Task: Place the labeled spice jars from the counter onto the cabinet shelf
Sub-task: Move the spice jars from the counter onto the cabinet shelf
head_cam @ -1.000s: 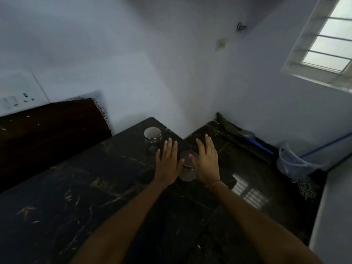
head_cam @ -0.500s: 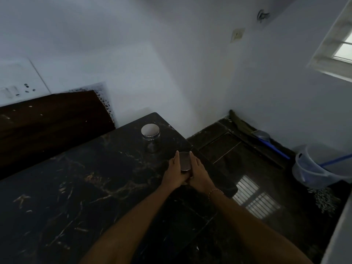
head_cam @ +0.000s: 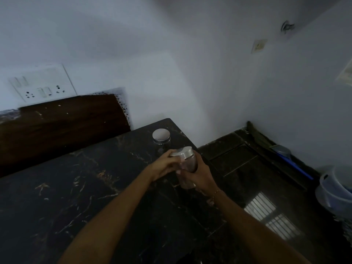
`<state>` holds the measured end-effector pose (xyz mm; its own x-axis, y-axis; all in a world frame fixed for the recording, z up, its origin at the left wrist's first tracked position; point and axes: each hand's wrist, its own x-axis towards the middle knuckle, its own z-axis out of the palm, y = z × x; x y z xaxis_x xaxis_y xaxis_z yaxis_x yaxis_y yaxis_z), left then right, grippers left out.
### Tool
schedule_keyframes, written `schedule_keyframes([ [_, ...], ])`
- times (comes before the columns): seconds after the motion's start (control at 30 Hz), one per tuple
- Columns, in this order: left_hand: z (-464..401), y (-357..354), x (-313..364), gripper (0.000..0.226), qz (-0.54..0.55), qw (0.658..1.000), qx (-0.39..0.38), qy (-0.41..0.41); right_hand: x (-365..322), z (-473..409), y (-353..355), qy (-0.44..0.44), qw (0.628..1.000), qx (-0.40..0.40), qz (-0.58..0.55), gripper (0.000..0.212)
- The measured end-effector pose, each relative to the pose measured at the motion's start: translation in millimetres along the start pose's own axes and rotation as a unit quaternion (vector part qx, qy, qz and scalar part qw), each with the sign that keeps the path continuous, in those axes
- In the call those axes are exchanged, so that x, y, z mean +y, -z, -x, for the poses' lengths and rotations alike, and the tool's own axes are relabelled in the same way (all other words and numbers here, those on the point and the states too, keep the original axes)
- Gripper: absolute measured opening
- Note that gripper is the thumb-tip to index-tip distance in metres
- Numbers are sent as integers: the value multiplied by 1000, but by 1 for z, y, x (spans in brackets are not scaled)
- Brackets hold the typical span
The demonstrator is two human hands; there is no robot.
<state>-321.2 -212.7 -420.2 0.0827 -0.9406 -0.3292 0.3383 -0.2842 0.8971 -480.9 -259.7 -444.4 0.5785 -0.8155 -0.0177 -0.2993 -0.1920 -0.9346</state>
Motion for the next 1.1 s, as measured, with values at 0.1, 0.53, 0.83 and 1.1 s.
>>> schedule_keyframes([
  [0.1, 4, -11, 7, 53, 50, 997, 57, -24, -17, -10, -10, 25, 996, 78, 28, 75],
  [0.53, 33, -12, 30, 42, 155, 985, -3, -80, -43, -26, -1, 87, 995, -24, -43, 88],
  [0.83, 19, -37, 17, 50, 26, 981, 143, -126, -54, -24, -14, 123, 981, 147, -12, 87],
  [1.1, 28, -20, 29, 50, 75, 981, 114, -137, -64, -27, 17, 91, 995, -14, -46, 80],
])
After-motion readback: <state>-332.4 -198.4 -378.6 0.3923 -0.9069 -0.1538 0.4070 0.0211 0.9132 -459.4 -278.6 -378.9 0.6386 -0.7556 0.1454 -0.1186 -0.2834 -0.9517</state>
